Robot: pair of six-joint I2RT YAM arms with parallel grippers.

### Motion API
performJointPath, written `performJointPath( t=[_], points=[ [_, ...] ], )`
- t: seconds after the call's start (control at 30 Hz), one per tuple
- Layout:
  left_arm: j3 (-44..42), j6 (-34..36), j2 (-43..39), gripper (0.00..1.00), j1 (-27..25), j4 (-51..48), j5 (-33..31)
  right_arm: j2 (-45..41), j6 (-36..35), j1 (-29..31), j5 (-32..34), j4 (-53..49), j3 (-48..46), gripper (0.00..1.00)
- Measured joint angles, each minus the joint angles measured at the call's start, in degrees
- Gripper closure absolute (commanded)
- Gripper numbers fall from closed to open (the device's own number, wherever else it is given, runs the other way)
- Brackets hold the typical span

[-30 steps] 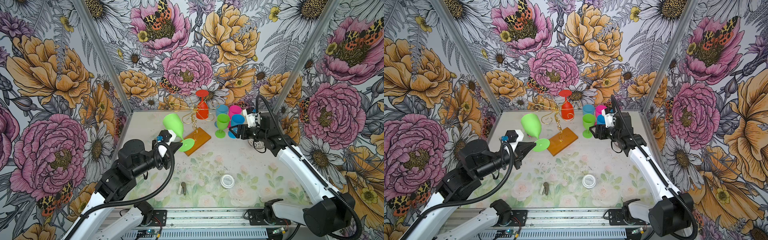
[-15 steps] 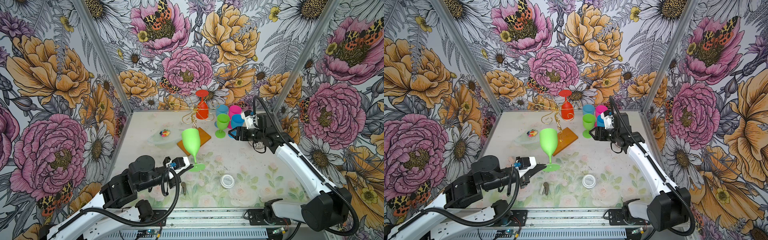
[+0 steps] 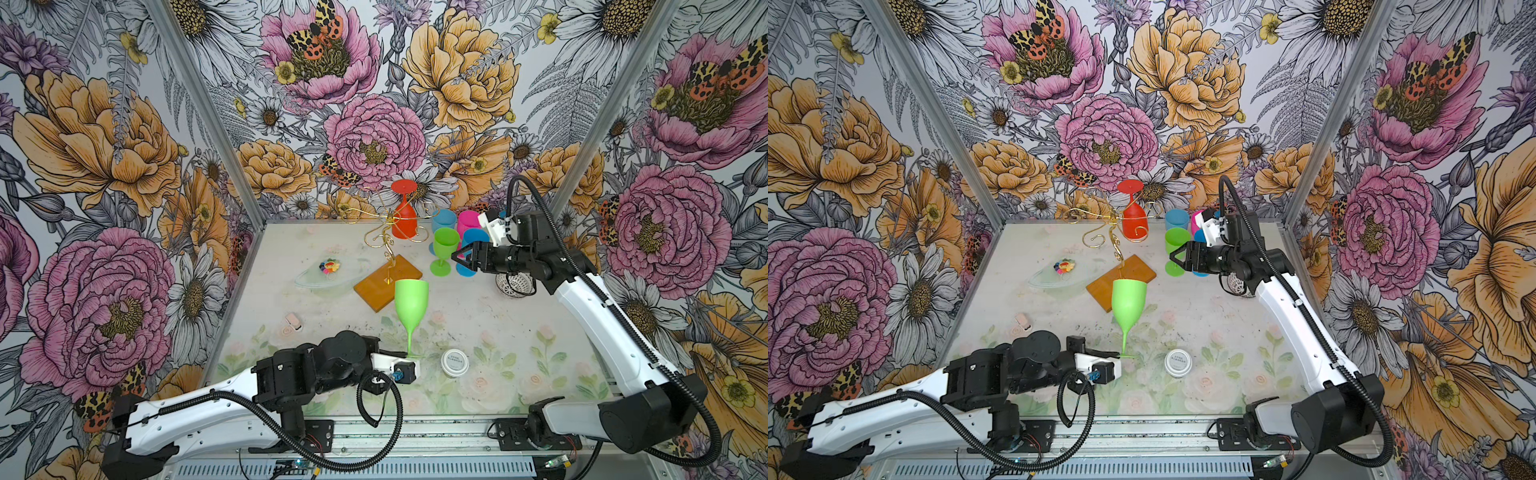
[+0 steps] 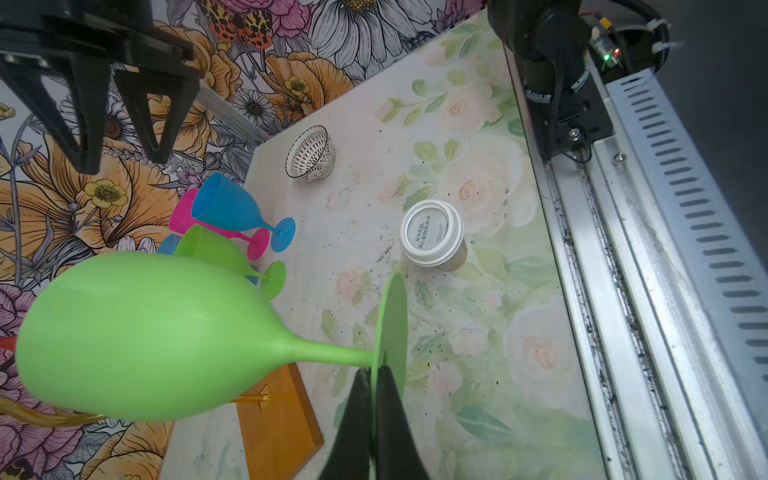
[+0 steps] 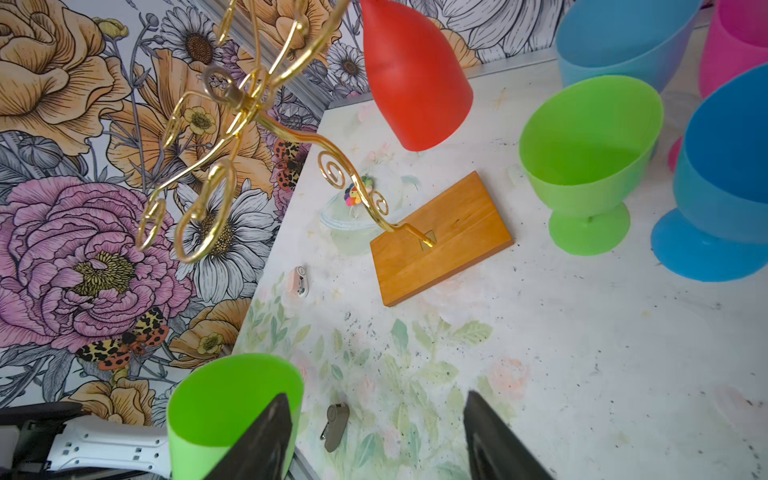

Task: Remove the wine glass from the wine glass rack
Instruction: 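Swing the green glass upright near the robot with the left gripper, then reach the right gripper to the green glass rim while the left holds it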

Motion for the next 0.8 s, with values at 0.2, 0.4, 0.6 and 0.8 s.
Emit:
performJointPath(
  t=[0.2, 0.4, 0.6, 0.8],
  points=[
    [-4.6, 10.3, 0.2, 1.00, -1.5, 4.0, -6.1, 3.0, -1.2, 3.6, -1.7, -6.4, 6.7, 0.33],
    [-8.1, 19.5, 0.2, 1.00, -2.0, 8.0, -11.1, 6.8, -4.2, 6.5, -1.7, -12.0, 8.9, 0.34],
    [-9.4, 26.4, 0.2, 1.00, -2.3, 11.0, -14.4, 8.7, -5.6, 7.6, -2.1, -15.1, 10.0, 0.34],
    [-10.7, 30.3, 1.8, 1.00, -2.4, 12.1, -16.5, 9.1, -6.6, 7.8, -5.6, -15.5, 11.5, 0.37]
  ],
)
